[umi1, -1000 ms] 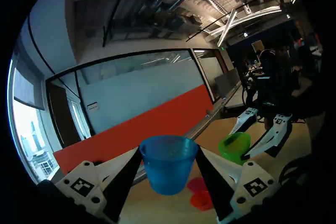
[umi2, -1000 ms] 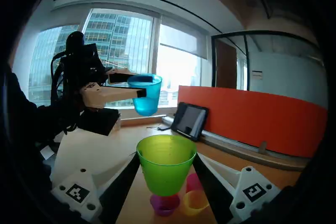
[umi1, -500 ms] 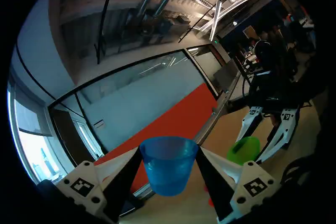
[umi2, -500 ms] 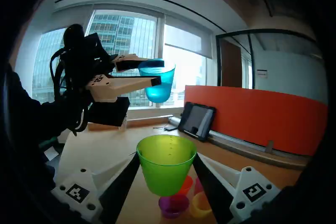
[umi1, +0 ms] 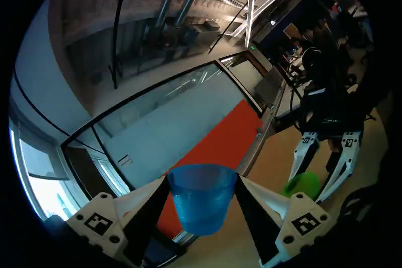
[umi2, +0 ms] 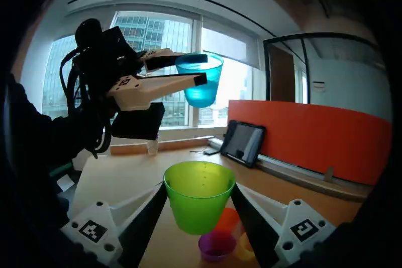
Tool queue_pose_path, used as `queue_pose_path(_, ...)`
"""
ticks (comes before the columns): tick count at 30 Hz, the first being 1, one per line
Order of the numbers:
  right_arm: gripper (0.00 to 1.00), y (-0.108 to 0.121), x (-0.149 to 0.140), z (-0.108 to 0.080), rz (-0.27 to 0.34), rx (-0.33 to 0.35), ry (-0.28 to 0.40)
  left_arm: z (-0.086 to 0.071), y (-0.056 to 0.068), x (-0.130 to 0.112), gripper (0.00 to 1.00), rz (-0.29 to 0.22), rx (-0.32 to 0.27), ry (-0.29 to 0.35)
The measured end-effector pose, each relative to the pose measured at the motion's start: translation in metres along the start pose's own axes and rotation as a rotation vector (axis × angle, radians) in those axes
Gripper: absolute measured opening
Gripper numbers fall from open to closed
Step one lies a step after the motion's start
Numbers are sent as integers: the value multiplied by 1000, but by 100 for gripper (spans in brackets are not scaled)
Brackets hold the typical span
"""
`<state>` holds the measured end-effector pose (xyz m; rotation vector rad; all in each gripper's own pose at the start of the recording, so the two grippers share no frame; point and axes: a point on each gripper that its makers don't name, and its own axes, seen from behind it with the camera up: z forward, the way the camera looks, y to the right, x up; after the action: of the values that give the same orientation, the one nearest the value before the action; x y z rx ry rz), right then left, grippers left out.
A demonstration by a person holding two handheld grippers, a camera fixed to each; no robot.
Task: Pour water
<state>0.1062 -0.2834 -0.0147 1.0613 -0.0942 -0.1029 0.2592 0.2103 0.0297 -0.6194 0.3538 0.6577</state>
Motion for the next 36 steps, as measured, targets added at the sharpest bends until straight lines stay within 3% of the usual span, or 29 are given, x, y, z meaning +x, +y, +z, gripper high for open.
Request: queue_pose_path(36,90,-15,-1,7,-16,38,2,3,3,31,88,253,13,52)
